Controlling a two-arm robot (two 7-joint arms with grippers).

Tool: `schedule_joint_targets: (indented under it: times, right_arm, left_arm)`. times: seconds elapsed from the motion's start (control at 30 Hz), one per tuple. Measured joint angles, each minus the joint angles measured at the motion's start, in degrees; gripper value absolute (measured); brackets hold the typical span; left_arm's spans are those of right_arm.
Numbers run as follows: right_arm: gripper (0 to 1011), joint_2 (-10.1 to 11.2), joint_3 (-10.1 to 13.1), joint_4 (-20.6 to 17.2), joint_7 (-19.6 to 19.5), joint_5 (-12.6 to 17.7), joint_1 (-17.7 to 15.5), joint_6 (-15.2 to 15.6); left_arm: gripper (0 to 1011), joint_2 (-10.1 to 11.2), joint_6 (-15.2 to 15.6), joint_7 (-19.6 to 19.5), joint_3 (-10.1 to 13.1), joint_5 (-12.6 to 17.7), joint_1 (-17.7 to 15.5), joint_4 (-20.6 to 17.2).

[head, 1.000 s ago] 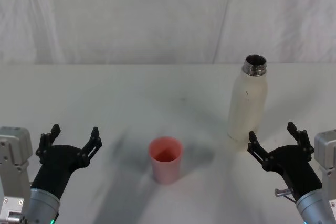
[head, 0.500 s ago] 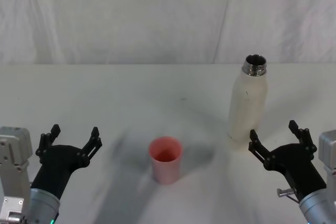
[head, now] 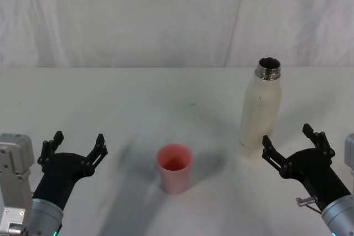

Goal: Grasp the thermos with one hand and pour water into the cup lid.

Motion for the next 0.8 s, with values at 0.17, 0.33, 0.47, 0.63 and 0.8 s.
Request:
schedule_joint_targets:
  times: [0.17,0.33,0.47,0.63,0.8]
  right_arm:
    - [1001,0.11,0.35,-0.16,1.19,0.58,0.21,1.03]
    - [1001,0.48,0.78,-0.31,2.42,1.6,0.65,2.54]
    - [1001,0.64,0.95,-0.32,2.83,2.18,1.01,3.25]
    - [1001,0.7,0.98,-0.04,2.96,2.58,1.44,4.08]
    - [1001,0.61,0.8,0.65,2.9,2.7,1.81,4.52]
  left_arm:
    - [1001,0.0,0.0,0.0,0.0,0.0,0.0,0.0]
    - [1001,0.0,0.0,0.0,0.0,0.0,0.0,0.0]
    - [1001,0.0,0.0,0.0,0.0,0.0,0.0,0.0]
    - [1001,0.0,0.0,0.0,0.0,0.0,0.0,0.0]
    - [1001,0.0,0.0,0.0,0.0,0.0,0.0,0.0]
